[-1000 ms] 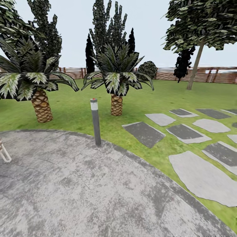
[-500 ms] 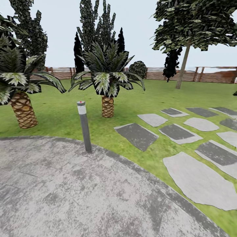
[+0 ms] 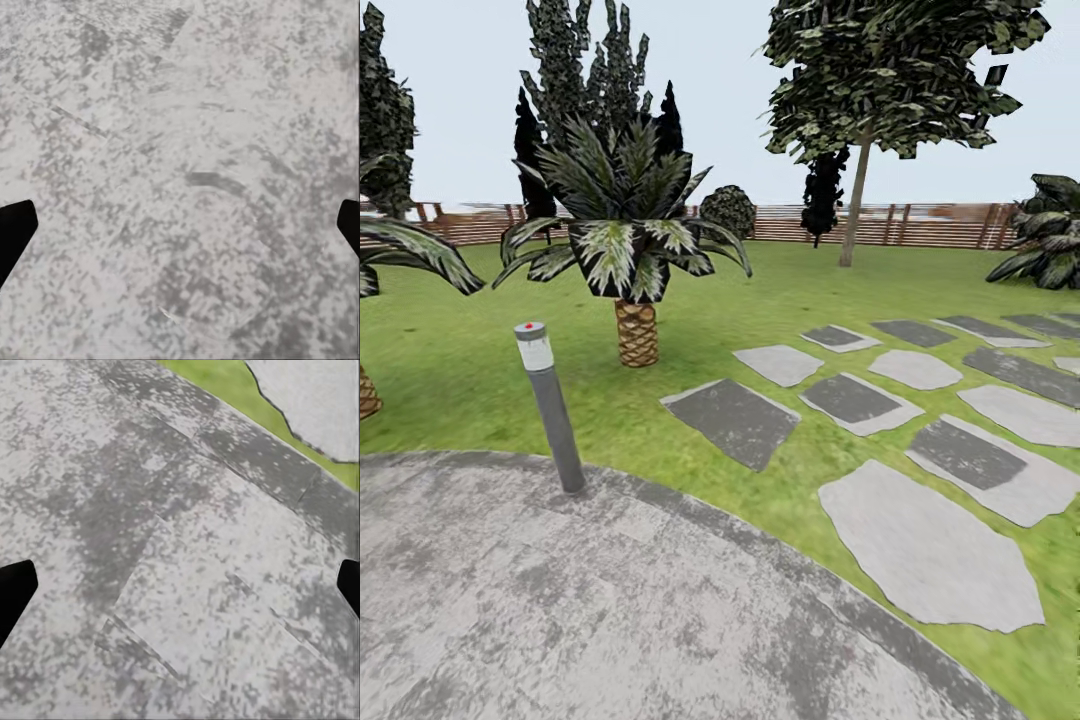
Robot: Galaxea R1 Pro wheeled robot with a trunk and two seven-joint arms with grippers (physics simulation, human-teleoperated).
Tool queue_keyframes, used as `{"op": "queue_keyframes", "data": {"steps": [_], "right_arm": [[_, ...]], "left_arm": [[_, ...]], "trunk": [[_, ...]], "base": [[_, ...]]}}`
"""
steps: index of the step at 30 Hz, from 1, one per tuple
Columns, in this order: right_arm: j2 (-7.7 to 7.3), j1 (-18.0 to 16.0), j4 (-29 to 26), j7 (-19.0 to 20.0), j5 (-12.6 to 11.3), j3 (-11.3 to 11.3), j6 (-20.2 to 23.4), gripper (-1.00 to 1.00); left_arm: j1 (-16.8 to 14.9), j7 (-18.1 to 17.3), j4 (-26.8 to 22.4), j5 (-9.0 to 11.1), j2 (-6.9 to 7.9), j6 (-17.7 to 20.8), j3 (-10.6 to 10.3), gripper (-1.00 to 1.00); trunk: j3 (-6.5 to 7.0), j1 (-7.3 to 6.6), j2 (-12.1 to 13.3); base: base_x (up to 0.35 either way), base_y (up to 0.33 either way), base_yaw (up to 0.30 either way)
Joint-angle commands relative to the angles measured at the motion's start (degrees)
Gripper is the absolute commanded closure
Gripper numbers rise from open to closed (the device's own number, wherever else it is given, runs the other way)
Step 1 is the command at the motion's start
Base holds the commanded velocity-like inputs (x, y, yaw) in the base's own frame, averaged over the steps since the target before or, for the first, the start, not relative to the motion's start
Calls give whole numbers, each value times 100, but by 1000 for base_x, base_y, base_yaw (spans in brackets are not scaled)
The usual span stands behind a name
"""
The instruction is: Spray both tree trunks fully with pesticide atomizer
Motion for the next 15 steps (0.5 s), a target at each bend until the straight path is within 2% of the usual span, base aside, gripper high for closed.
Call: {"op": "queue_keyframes", "data": {"steps": [1, 15], "right_arm": [[-1, 0, 0, 0, -2, 0, 0, -100], [-2, 0, 0, -2, -4, -1, 0, -100]], "left_arm": [[0, 0, 0, 0, 0, 0, 0, -100], [0, 0, 0, 0, 0, 0, -1, -100]], "trunk": [[0, 0, 0], [0, 0, 0]], "base": [[339, 0, -300], [339, 0, -300]]}}
